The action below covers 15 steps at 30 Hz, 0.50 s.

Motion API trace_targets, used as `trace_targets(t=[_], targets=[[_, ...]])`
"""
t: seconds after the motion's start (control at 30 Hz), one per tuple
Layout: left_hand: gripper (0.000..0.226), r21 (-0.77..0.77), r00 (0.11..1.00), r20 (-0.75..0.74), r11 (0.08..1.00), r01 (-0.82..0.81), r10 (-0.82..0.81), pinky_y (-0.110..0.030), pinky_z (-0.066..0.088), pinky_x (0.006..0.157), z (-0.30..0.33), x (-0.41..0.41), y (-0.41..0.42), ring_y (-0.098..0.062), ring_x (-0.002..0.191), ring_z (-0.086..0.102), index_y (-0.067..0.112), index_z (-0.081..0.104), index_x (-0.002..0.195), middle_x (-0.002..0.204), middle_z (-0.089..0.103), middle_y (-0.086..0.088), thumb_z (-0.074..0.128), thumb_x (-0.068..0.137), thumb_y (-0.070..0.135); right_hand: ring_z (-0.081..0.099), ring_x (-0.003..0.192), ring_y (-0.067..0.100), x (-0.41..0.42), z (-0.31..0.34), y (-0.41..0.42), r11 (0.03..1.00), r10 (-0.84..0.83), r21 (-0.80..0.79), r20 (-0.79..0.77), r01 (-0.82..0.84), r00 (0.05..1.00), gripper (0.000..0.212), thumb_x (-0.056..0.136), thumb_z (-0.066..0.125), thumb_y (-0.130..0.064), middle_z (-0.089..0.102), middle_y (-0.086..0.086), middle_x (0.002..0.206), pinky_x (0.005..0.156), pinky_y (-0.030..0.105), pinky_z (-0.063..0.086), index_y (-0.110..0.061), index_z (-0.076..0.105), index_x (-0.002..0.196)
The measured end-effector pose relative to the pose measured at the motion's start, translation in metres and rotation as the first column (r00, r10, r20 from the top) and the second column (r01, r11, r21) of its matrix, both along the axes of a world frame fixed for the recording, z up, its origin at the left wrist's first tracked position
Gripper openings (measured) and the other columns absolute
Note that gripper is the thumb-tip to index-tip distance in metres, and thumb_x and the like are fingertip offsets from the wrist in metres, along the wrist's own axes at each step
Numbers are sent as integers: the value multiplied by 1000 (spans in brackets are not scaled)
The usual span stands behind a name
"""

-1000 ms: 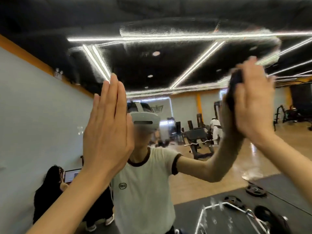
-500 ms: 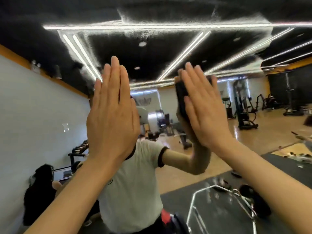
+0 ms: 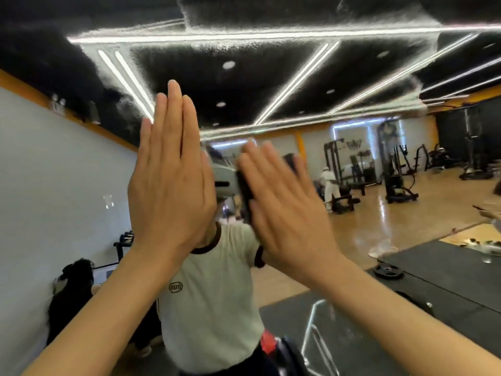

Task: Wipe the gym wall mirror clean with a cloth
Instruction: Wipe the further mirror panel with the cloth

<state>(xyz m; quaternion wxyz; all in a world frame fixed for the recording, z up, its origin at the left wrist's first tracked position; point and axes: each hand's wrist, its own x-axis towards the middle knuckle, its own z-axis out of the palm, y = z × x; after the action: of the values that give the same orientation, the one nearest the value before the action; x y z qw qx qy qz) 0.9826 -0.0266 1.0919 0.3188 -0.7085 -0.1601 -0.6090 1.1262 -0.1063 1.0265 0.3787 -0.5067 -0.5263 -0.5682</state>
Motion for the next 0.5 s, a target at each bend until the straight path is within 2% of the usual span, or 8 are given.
trace_targets(t=[0.07, 0.17, 0.27, 0.33, 0.43, 0.5], targets=[[60, -11, 1000, -3, 1000, 1, -1, -34, -3, 127, 0, 0, -1, -26, 157, 2, -1, 11, 160, 169, 6, -16, 28, 104, 15, 18, 154, 26, 43, -3, -24, 1000, -14, 11, -91, 15, 996, 54, 104, 32, -20, 25, 13, 164, 127, 43, 4, -6, 27, 156], [61, -13, 1000, 2, 1000, -15, 15, -37, 0, 128, 1, 1, -1, -25, 157, 2, 0, 11, 160, 169, 5, -15, 26, 103, 16, 12, 155, 21, 94, -14, -49, 991, 22, 127, -376, 29, 926, 55, 106, 28, -22, 21, 10, 166, 127, 40, -1, -7, 22, 159], [61, -22, 999, 1, 999, -32, 32, -34, -2, 127, 1, 2, -2, -26, 157, 2, 1, 10, 160, 169, 5, -14, 26, 103, 16, 11, 155, 22, 79, -9, -36, 953, 146, 302, -531, 25, 834, 55, 107, 25, -24, 20, 10, 166, 126, 43, -4, -5, 22, 158], [61, -25, 1000, 5, 999, -23, 23, -34, -2, 127, 0, 3, -2, -26, 157, 2, 2, 9, 160, 169, 6, -14, 26, 103, 17, 12, 155, 25, 31, -5, -15, 959, 142, 284, -449, -10, 882, 56, 106, 25, -26, 19, 11, 166, 126, 46, -2, -4, 23, 158], [60, -31, 999, 3, 999, -38, 38, -31, -4, 126, 0, 2, -2, -25, 157, 1, 2, 9, 160, 169, 5, -13, 24, 105, 20, 13, 155, 25, -32, -13, 13, 997, 76, 35, -111, -72, 991, 57, 104, 30, -24, 19, 11, 165, 126, 44, -1, -6, 21, 157], [60, -42, 999, 1, 998, -43, 43, -29, -4, 126, 1, 1, -1, -26, 156, 4, 1, 12, 160, 169, 7, -13, 26, 105, 20, 11, 155, 22, -30, -17, 10, 996, 66, -67, 87, -61, 994, 59, 103, 32, -24, 18, 8, 166, 126, 43, 0, -7, 17, 157]])
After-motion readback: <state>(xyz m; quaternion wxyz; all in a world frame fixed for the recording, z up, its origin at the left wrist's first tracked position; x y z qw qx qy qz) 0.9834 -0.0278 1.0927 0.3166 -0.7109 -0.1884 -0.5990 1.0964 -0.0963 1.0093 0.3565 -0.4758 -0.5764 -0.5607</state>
